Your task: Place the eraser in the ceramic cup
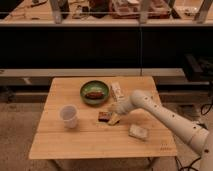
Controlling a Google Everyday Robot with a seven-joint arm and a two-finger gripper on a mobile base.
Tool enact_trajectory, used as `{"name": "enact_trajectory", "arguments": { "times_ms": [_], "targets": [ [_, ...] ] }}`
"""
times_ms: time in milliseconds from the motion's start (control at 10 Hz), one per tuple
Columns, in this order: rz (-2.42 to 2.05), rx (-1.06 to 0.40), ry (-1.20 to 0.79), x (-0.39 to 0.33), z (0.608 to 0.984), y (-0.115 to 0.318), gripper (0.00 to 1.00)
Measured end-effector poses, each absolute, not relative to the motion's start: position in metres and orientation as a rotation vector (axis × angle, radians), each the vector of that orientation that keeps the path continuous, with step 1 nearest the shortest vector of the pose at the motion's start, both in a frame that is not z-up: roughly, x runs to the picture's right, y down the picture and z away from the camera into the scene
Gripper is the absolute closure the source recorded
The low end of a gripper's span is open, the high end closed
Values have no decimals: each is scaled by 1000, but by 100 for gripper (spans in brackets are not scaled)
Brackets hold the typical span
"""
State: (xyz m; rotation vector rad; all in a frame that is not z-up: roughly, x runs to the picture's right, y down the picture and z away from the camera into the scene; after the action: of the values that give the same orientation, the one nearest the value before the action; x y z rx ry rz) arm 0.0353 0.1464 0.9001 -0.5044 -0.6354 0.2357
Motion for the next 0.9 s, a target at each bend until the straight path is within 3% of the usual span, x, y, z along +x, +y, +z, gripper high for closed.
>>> {"name": "enact_trajectory", "arguments": {
  "times_ms": [300,400,900],
  "targets": [
    [263,-463,-667,23,897,143,93],
    [267,-444,-689,14,891,134,99],
    [156,-378,-851,-45,792,62,100]
  ]
}}
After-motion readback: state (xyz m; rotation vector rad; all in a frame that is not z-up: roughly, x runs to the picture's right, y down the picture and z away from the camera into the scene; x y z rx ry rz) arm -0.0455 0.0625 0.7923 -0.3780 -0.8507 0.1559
